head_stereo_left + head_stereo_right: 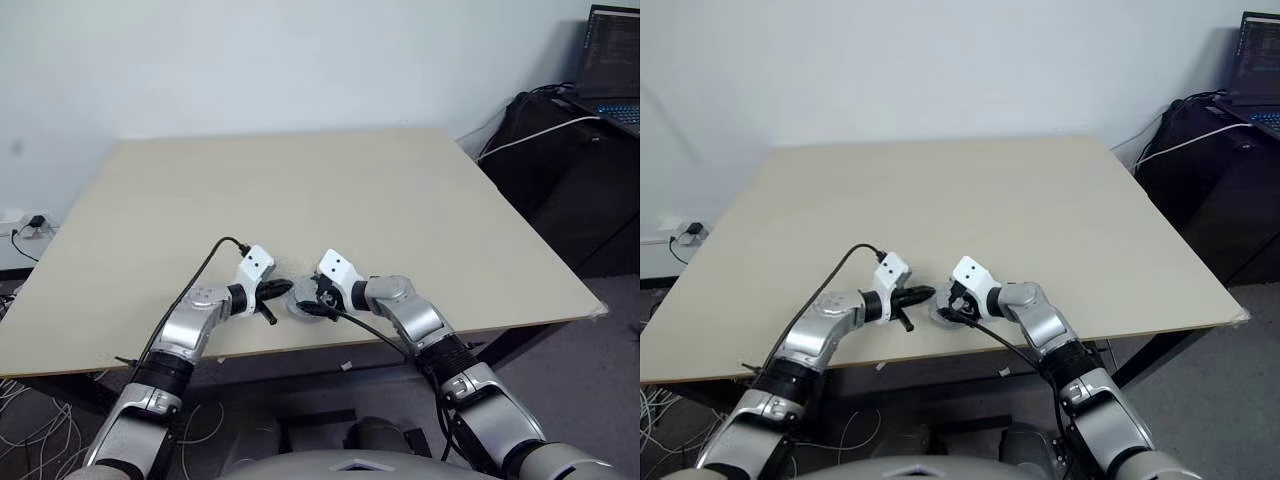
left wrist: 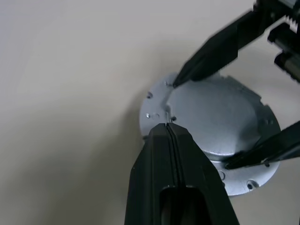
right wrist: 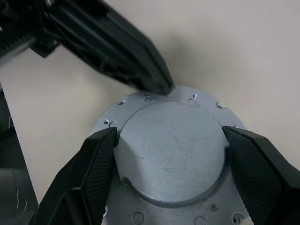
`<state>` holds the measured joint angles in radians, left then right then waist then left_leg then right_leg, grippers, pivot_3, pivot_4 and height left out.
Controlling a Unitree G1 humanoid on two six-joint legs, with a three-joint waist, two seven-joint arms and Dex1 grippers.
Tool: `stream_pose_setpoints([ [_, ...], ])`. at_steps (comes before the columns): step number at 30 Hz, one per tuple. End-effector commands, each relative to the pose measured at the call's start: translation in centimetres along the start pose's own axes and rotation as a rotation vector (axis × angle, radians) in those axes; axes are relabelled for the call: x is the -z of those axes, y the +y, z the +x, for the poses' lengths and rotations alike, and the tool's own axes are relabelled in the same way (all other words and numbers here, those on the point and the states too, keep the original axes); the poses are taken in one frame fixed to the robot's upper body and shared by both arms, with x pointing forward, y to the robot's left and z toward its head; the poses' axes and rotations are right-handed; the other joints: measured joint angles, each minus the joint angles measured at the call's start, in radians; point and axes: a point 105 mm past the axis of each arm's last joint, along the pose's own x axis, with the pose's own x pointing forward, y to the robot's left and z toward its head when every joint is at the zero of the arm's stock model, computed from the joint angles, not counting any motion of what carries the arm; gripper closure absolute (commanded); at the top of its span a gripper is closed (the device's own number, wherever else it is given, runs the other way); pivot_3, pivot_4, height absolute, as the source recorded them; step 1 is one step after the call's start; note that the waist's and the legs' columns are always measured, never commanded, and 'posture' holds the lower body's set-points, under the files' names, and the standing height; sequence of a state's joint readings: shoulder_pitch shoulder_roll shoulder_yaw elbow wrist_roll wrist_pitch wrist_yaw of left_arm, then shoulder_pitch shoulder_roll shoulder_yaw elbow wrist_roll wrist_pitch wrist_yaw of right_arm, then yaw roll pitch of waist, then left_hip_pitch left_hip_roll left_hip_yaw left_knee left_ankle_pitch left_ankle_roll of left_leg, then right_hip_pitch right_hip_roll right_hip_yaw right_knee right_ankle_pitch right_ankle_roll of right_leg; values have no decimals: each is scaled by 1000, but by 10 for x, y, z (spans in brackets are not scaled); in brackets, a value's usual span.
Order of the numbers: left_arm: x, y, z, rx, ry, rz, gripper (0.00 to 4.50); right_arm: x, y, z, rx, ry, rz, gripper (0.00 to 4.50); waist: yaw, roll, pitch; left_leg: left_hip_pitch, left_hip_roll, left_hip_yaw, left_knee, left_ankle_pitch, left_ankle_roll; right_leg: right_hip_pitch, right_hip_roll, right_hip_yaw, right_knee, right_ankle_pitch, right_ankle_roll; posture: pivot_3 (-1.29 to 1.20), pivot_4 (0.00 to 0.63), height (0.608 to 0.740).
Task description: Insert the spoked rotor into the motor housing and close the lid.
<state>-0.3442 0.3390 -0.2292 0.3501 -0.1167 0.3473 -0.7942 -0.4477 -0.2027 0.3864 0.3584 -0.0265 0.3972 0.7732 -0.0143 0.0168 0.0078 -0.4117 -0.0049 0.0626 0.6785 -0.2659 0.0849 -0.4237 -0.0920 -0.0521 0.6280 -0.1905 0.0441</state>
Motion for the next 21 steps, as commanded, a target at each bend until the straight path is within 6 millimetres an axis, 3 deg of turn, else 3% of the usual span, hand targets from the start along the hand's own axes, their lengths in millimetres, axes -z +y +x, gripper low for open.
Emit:
stream_pose_setpoints([
  [1, -12, 3, 6, 4, 15, 55, 4500, 16, 4, 3, -1, 62, 12, 1206, 1, 0, 0, 0, 0, 0, 0, 0, 0, 0, 0, 0, 0, 0, 0, 0, 0, 740],
  [21, -10, -10, 22, 78, 79, 72, 4500, 12, 1, -2, 6, 56, -16, 1206, 4, 0, 0, 0, -1, -1, 0, 0, 0, 0, -3, 1, 0, 0, 0, 0, 0, 740],
])
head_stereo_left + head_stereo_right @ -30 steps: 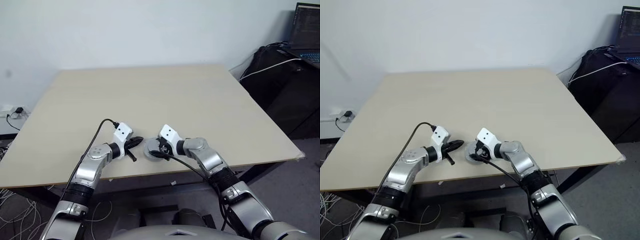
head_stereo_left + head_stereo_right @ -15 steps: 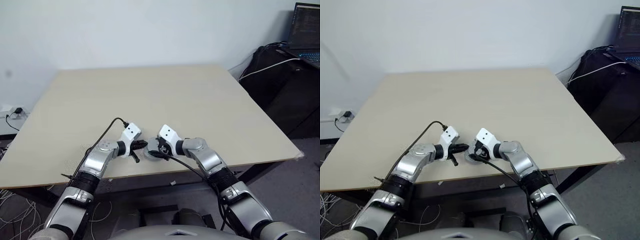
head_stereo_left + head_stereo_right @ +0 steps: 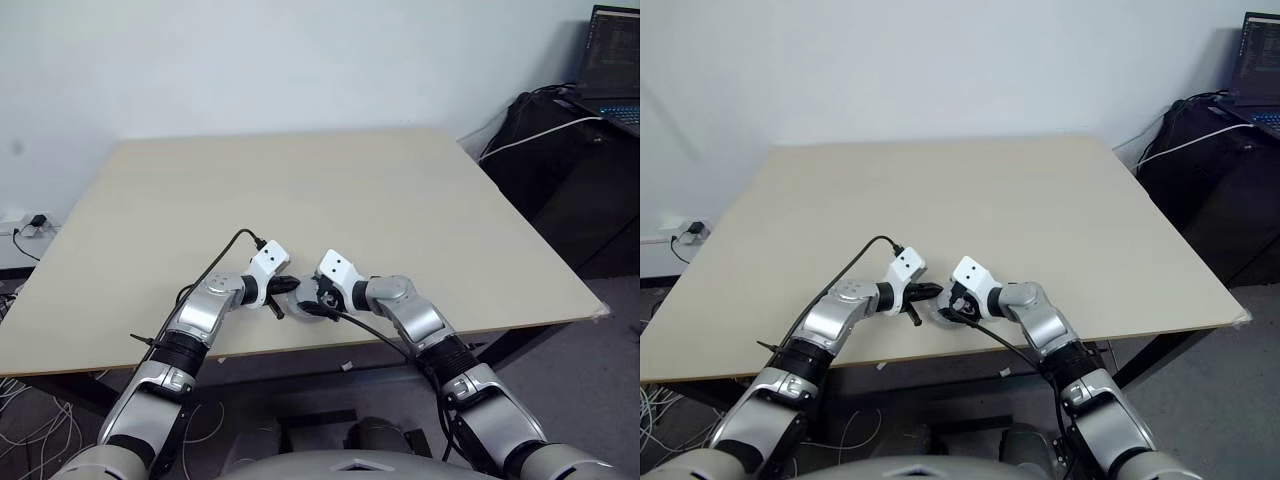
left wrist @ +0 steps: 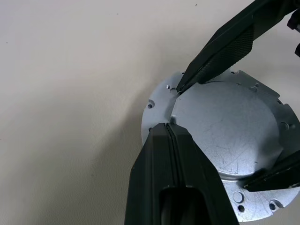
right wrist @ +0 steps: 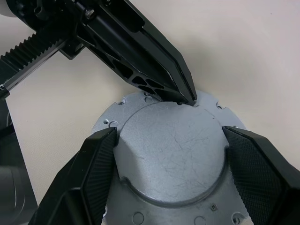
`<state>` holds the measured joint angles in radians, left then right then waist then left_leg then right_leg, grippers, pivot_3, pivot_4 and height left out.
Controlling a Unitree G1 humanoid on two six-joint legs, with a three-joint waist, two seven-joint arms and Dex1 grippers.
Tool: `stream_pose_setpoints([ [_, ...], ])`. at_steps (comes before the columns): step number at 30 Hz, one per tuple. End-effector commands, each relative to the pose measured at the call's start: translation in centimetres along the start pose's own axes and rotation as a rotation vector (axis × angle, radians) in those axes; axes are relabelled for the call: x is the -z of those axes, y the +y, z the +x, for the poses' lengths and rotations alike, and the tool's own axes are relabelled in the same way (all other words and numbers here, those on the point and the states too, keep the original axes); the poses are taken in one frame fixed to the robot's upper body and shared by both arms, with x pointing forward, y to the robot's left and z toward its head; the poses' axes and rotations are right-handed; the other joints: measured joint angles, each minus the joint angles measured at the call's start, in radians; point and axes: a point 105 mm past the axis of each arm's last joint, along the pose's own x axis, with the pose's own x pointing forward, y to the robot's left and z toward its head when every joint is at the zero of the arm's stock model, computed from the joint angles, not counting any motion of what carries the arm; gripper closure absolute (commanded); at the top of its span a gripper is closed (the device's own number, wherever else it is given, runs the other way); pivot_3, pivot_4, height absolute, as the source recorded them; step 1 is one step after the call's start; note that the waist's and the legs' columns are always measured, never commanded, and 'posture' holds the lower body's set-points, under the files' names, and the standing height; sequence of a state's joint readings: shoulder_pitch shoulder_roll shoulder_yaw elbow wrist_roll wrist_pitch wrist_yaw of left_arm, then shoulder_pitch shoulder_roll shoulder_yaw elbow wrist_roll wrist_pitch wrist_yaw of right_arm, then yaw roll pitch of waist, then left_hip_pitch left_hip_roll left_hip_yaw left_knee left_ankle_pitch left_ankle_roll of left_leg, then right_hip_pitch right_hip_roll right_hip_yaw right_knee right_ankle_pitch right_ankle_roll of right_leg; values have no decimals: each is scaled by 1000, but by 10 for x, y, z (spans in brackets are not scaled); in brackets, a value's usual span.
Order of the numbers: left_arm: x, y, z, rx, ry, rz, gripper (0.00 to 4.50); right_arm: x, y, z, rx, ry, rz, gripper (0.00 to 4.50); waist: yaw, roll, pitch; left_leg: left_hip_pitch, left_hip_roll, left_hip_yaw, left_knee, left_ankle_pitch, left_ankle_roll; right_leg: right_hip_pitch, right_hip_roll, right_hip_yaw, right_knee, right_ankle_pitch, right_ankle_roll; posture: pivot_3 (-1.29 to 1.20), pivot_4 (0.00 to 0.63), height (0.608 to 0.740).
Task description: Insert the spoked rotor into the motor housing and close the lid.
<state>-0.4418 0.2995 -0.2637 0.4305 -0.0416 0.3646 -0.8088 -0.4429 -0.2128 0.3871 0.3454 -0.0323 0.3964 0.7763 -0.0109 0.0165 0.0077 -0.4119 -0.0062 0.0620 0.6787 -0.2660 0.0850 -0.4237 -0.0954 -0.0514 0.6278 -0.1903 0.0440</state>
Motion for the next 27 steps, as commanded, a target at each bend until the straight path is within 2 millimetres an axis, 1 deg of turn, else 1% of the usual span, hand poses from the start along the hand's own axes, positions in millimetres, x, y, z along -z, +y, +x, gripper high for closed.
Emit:
stream_pose_setpoints([
  [1, 1, -11, 6, 56, 22, 14, 4500, 10, 1, 1, 4, 46, -1, 1206, 0, 0, 0, 0, 0, 0, 0, 0, 0, 0, 0, 0, 0, 0, 0, 0, 0, 740],
  [3, 2, -11, 6, 57, 23, 13, 4500, 8, 0, 0, 2, 35, 16, 483, 0, 0, 0, 0, 0, 0, 0, 0, 0, 0, 0, 0, 0, 0, 0, 0, 0, 740],
  [5, 2, -11, 6, 56, 23, 12, 4500, 6, 0, 0, -1, 31, 19, 47, 0, 0, 0, 0, 0, 0, 0, 0, 0, 0, 0, 0, 0, 0, 0, 0, 0, 740],
  [9, 4, -12, 6, 56, 24, 10, 4500, 0, -2, -2, 10, 8, 12, 47, 2, 0, 0, -1, -1, -1, 0, 0, 0, 0, -1, 0, -1, 0, 0, 0, 0, 740],
  [14, 5, -12, 6, 57, 25, 5, 4500, -14, -9, -6, 41, -58, 15, 47, 2, -1, 1, -2, -1, -1, 0, 0, 1, -1, -1, 0, -1, 0, 0, 0, 0, 740],
  [16, 6, -13, 6, 57, 25, 4, 4500, -23, -13, -9, 64, -96, 11, 47, 3, -1, 1, -2, -1, -1, 0, 0, 1, -1, -1, 0, -1, 0, 0, 0, 0, 740],
  [19, 6, -13, 6, 57, 24, 2, 4500, -39, -20, -18, 99, -163, 7, 47, 3, -1, 2, -3, -1, -1, 0, 0, 0, -2, -1, 0, -2, 0, 0, 0, 0, 740],
  [23, 7, -14, 6, 61, 26, 1, 4500, -53, -29, -33, 136, -225, 11, 47, 5, -2, 2, -4, -1, -1, 0, 0, 1, -2, -2, 0, -2, 0, 0, 0, 0, 740],
  [25, 7, -14, 7, 62, 26, 1, 4500, -58, -28, -40, 135, -241, 11, 47, 5, -2, 2, -4, -1, -1, 0, 0, 1, -2, -2, 0, -2, 0, 0, 0, 0, 740],
  [27, 7, -14, 7, 63, 26, 1, 4500, -58, -23, -49, 107, -246, 20, 47, 7, -2, 2, -4, -1, -1, 0, -1, 1, -2, -2, 0, -2, 0, 0, 0, 0, 740],
])
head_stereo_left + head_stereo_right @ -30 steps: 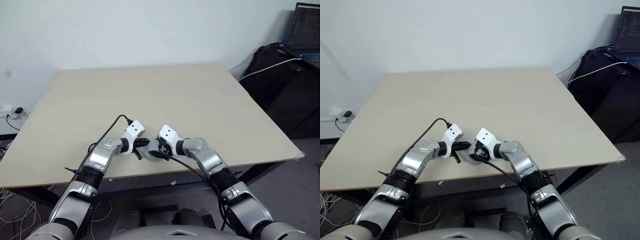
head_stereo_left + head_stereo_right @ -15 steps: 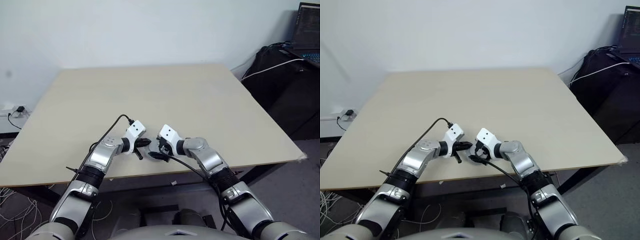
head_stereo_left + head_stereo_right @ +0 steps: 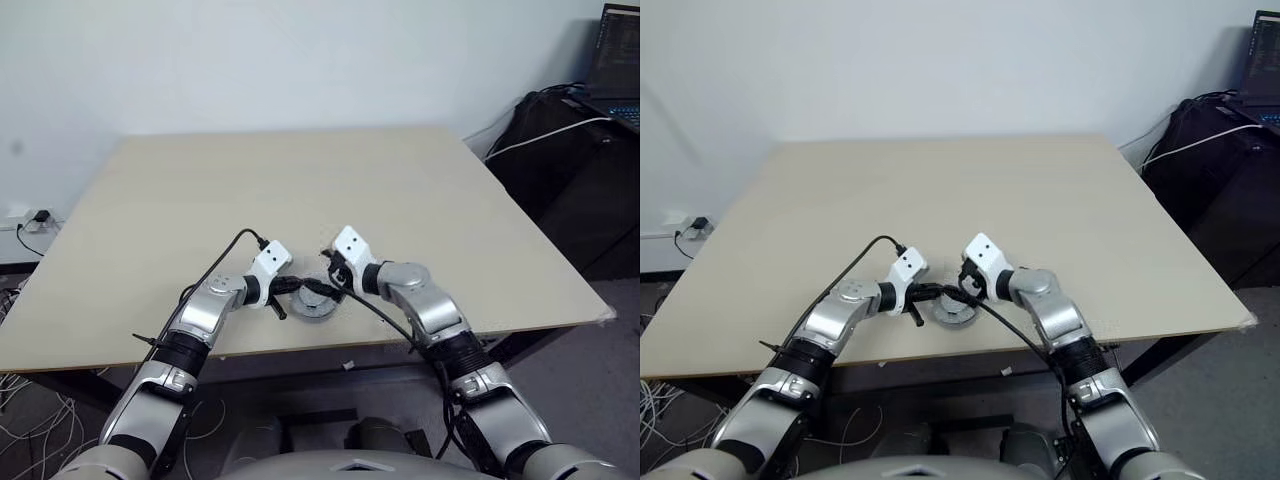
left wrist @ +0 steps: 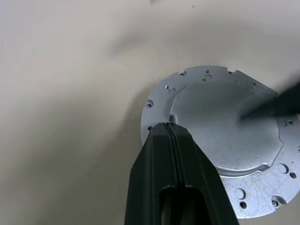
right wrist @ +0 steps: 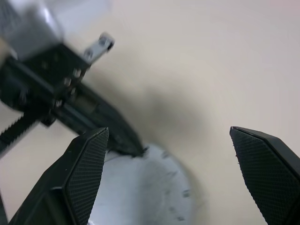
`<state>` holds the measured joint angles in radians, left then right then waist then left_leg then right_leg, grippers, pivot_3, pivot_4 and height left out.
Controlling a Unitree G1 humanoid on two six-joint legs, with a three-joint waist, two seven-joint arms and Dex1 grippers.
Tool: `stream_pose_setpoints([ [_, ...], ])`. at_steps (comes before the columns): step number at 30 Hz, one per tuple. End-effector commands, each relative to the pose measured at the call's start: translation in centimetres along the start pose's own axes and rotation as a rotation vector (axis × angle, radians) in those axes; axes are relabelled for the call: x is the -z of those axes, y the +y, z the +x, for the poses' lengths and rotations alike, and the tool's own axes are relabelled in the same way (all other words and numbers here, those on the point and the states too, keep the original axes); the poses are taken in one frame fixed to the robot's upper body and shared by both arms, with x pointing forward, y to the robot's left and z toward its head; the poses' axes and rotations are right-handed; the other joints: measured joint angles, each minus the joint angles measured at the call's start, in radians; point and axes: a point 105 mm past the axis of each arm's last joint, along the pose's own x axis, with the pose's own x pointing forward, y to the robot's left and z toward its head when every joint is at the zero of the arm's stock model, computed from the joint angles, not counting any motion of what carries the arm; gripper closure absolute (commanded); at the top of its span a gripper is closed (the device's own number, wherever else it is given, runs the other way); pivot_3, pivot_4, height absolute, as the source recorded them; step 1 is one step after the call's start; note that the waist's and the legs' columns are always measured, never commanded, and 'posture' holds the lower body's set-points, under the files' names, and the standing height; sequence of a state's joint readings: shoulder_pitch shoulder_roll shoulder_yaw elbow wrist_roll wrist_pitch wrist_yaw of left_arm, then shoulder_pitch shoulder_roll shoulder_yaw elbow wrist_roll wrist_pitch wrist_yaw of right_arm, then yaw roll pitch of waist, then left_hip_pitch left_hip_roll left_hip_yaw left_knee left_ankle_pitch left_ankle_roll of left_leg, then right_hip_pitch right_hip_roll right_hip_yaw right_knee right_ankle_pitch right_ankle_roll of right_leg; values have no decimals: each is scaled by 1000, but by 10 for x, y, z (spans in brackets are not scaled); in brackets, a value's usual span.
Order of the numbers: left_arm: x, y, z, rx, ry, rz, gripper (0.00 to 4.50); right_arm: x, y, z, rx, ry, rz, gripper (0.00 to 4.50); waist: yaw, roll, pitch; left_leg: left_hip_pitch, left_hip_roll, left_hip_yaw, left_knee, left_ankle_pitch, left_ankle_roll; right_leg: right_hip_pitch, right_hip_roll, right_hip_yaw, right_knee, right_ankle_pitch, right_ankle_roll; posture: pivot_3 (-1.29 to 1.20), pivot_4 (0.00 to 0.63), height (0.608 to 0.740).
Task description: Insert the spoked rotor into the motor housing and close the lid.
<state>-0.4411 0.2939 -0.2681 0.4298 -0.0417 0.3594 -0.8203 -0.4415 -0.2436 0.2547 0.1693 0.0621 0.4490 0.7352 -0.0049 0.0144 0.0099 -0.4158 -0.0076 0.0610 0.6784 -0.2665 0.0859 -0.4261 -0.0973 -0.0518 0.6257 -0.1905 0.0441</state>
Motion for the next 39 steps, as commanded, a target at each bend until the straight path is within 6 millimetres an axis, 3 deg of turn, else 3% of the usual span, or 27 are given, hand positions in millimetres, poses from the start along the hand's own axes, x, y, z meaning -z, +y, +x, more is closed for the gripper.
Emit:
stream_pose_setpoints([
  [1, 8, -11, 6, 46, 31, -3, 4500, -19, 4, -16, -28, -57, 3, 47, 3, 0, 0, 0, 0, 0, 0, 0, 0, 0, 0, 0, 0, 0, 0, 0, 0, 740],
  [5, 8, -12, 8, 51, 31, -3, 4500, -5, 13, -39, -56, 9, 46, 47, 16, -1, 1, -1, 0, -1, 0, -1, 1, 0, -2, 0, -1, -1, 0, 0, 0, 740],
  [11, 8, -13, 9, 60, 28, -3, 4500, -8, -9, -58, 125, -29, 285, 47, 24, -2, 2, -1, 0, -1, 0, -1, 1, -1, -2, 1, -1, -1, 0, 0, 0, 740],
  [14, 8, -13, 9, 62, 27, -4, 4500, -5, -10, -62, 159, -13, 387, 47, 27, -2, 2, -2, 0, -2, 0, -2, 1, -1, -2, 1, -1, -1, -1, 0, 0, 740],
  [23, 6, -13, 9, 66, 19, -2, 4500, 23, -12, -49, 302, 56, 822, 47, 26, -1, 1, -2, 0, -2, -1, -2, 1, -2, -3, 2, -1, -2, -1, 0, 0, 740],
  [39, 6, -12, 8, 57, 15, -3, 4500, 44, 11, -37, 197, 175, 1052, 47, 21, 0, 1, -2, -1, -1, -1, -2, 1, -2, -2, 2, -1, -2, -1, 0, 0, 740],
])
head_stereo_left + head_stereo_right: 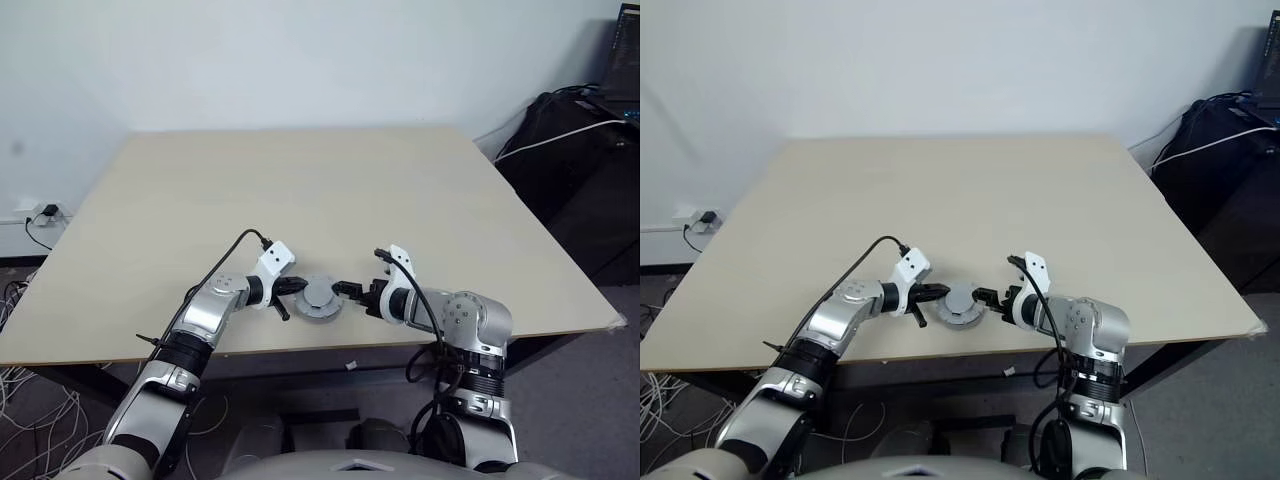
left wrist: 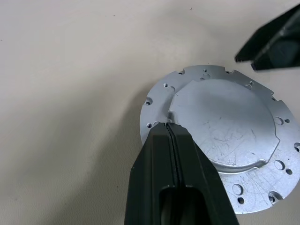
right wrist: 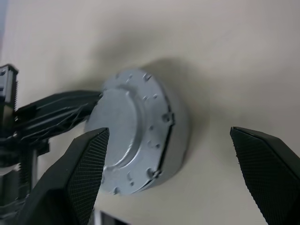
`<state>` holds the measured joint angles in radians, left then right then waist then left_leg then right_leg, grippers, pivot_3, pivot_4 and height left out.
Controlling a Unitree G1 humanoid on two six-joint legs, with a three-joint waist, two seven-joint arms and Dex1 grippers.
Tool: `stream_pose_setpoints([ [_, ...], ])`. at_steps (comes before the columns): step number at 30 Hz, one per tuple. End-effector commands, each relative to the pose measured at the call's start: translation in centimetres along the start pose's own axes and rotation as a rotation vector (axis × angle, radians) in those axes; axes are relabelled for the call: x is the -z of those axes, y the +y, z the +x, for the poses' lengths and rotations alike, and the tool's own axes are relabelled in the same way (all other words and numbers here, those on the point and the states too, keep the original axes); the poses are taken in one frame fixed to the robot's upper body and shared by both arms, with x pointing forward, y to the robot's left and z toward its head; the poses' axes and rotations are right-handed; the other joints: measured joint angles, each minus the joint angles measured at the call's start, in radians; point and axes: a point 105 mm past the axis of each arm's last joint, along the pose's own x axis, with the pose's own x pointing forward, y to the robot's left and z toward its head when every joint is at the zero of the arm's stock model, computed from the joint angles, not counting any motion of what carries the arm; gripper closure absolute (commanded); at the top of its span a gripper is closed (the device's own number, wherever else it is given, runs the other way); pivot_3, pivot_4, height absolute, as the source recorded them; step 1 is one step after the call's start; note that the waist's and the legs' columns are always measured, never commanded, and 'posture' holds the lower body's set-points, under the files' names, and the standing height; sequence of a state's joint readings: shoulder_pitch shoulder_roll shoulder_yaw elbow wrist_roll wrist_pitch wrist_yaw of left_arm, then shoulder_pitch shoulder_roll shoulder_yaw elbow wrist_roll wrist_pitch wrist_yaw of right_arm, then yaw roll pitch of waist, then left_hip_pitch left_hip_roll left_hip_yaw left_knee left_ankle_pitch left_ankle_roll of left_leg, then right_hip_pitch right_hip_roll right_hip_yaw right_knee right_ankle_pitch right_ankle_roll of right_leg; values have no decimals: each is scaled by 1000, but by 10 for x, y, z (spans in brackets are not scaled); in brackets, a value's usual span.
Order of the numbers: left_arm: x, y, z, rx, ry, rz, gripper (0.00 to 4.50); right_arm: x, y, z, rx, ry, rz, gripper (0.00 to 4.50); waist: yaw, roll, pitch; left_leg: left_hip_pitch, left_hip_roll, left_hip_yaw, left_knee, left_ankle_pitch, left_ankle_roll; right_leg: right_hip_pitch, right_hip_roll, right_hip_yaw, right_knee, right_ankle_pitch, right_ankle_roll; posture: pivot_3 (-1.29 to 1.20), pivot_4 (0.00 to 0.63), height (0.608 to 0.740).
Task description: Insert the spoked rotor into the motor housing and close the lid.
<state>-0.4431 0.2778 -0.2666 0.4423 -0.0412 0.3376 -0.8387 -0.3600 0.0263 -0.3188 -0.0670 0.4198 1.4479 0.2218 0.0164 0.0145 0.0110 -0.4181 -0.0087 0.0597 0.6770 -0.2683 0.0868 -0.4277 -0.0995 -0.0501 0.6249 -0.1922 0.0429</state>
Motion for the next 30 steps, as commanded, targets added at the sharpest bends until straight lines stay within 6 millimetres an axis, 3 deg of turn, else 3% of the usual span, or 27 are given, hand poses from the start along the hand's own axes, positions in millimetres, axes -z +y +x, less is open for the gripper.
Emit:
stream_pose_setpoints([
  [1, 8, -8, 5, 30, 32, -9, 4500, -2, 11, 2, -66, -4, 25, 47, 0, 0, 0, 0, 0, 0, 0, 0, 0, 0, 0, 0, 0, 0, 0, 0, 0, 740],
  [16, 9, -6, 1, 23, 31, -19, 4500, 19, 21, 21, -122, 72, 130, 47, -4, 0, 0, 1, 0, 0, 0, 0, 0, 2, 3, -4, 0, 0, 1, 0, 0, 740],
  [24, 10, -7, 2, 22, 29, -25, 4500, 29, 30, 20, -259, 123, 178, 47, -10, 0, 0, 2, 0, 0, 0, 0, 0, 2, 5, -4, 0, -1, 1, 0, 0, 740],
  [30, 12, -8, 0, 22, 31, -29, 4500, 22, 32, 13, -362, 72, 230, 47, -18, 0, 0, 2, 0, 0, 0, 1, 2, 2, 6, -4, 1, -1, 2, 0, 0, 740],
])
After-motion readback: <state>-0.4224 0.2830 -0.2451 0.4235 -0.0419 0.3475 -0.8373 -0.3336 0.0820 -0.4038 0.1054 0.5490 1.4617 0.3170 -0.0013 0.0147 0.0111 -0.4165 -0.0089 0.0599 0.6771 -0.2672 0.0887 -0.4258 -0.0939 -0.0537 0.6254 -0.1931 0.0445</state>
